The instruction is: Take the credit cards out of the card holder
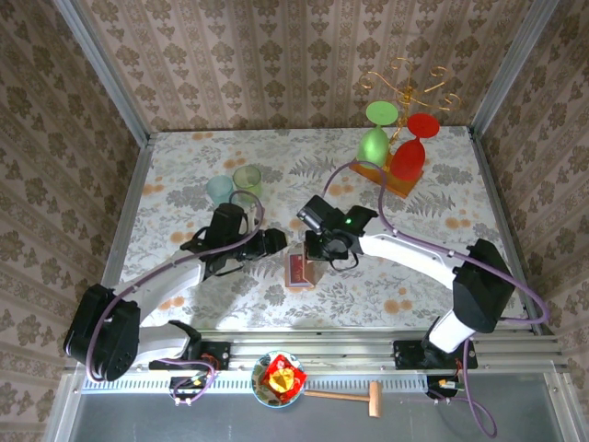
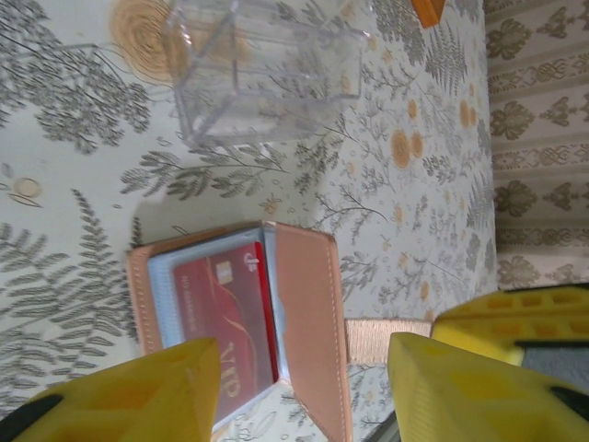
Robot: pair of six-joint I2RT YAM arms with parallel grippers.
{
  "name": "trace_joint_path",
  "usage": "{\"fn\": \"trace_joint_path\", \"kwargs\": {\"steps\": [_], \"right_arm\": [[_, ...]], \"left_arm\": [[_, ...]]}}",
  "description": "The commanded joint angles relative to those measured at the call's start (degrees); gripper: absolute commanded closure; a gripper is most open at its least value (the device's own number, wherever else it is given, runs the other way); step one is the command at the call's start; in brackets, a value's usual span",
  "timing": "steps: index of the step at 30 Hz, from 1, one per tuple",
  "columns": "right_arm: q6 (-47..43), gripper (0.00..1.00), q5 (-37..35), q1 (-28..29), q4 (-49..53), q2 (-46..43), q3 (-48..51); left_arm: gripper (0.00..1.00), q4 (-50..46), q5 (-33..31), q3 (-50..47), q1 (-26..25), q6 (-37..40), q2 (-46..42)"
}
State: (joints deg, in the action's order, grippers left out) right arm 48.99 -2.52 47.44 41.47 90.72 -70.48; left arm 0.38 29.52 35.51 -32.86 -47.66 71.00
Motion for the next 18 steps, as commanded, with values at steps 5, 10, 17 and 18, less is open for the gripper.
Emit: {"fn": "trace_joint_path", "kwargs": {"steps": [5, 10, 17, 18], "right_arm": [[-2.4, 0.92, -1.7, -3.6, 2.2, -5.1, 5.8], [-2.7, 0.92, -1.0, -5.2, 0.3, -6.4, 10.3], [-3.3, 0.92, -0.3, -6.4, -2.4, -5.1, 14.1], [-3.5, 0.92, -0.3, -6.5, -2.7, -4.6, 14.3]], "left_arm": [[0.57, 6.8, -4.1, -1.1, -5.0, -4.5, 3.1], [0.61, 11.1, -4.3, 0.4, -8.2, -6.8, 8.7], [0.64, 16.4, -2.6, 2.7, -11.2, -9.1, 15.4], [0.64, 16.7, -2.3, 2.9, -11.5, -9.2, 16.1]]}}
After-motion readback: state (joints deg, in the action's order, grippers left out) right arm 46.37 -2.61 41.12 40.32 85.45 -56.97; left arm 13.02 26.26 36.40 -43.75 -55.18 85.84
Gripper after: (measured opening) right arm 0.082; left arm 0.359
